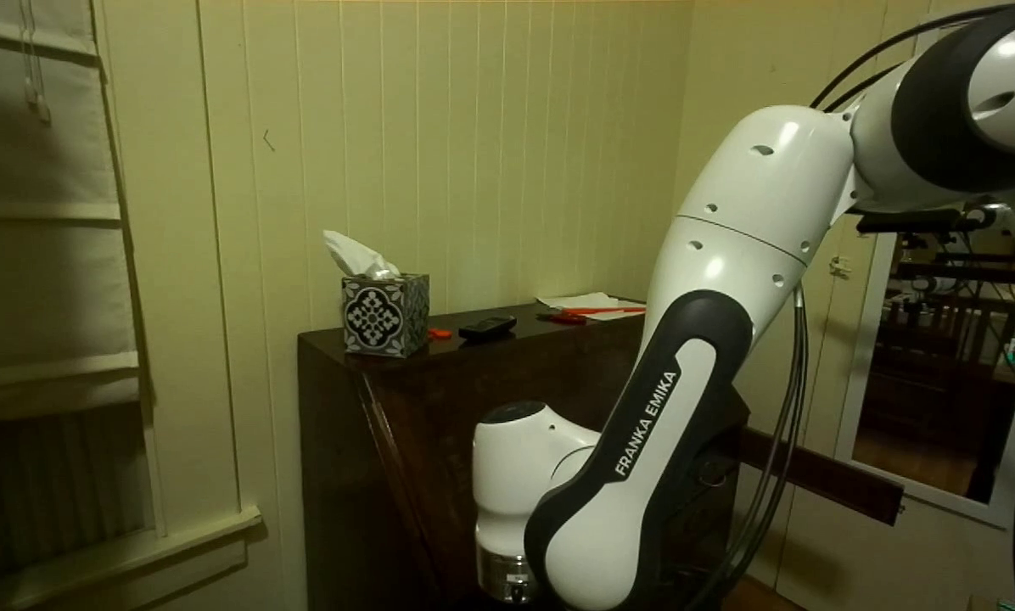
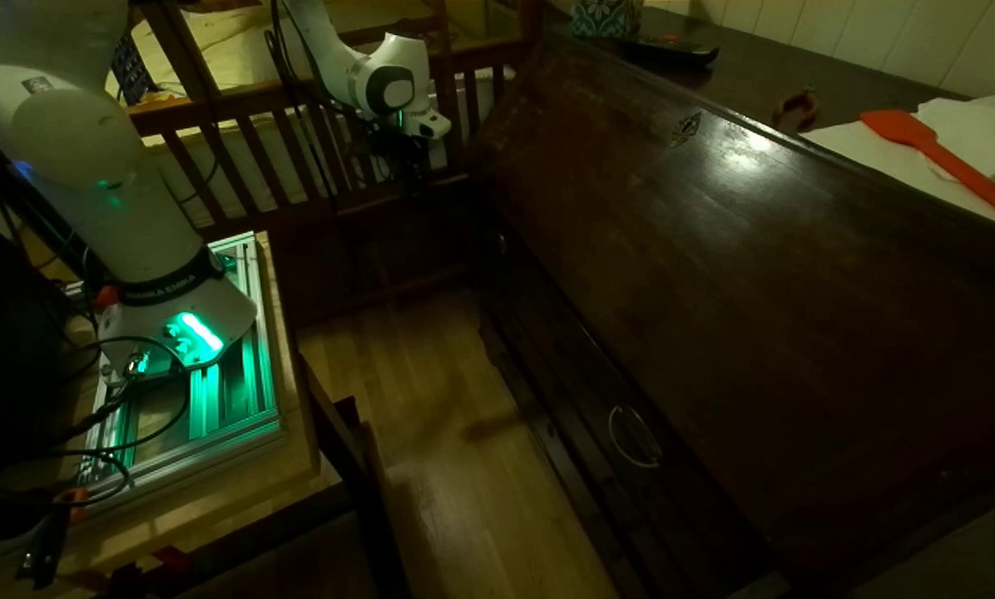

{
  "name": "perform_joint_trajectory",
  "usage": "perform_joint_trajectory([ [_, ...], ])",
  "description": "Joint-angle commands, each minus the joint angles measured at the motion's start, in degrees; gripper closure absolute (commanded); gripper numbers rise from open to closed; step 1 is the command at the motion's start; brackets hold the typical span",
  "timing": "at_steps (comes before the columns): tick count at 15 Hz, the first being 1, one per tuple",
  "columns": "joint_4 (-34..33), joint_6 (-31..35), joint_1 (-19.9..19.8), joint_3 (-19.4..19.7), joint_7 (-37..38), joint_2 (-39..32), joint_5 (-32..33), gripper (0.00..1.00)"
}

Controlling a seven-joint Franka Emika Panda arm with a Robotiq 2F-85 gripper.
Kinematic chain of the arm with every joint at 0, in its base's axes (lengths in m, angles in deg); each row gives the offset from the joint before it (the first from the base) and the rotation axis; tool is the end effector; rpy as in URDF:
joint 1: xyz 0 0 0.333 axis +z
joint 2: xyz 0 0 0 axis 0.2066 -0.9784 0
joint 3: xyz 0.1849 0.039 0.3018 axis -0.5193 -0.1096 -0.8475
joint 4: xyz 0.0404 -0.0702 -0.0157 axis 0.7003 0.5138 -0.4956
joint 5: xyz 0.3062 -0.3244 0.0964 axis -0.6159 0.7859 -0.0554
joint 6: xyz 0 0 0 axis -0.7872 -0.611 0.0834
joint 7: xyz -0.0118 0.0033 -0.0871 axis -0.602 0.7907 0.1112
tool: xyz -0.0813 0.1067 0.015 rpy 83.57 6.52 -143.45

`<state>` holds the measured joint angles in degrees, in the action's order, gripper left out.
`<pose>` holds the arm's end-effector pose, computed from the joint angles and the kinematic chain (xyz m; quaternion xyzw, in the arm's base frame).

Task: Open the smallest drawer on the far left side of the desk

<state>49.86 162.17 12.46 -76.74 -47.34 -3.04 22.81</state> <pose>0.4936 0.3180 0.0486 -0.9974 0.0201 0.0681 0.0132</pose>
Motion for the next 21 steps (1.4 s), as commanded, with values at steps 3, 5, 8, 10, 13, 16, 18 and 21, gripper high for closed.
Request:
perform_joint_trajectory([
  [3,-1.2,-4.0,-0.9,-5.0,-2.9,-0.8,-4.9,0.94],
  [5,-1.3,-4.6,-1.1,-5.4,-3.4,-0.8,-5.1,0.94],
  [8,-1.8,-5.7,-1.8,-6.3,-4.5,-1.2,-5.5,0.94],
  [10,-2.1,-5.9,-1.4,-5.6,-3.8,-1.3,-5.1,0.94],
  [13,-2.0,-3.6,0.3,-3.0,-1.4,-0.6,-3.2,0.94],
  [16,-2.2,-3.7,0.8,-2.5,-1.1,-0.7,-3.0,0.94],
  [18,-2.3,-3.8,0.4,-3.0,-1.2,-0.8,-3.7,0.51],
  [21,-2.2,-3.9,1.5,-2.7,-0.3,-0.2,-3.3,0.31],
])
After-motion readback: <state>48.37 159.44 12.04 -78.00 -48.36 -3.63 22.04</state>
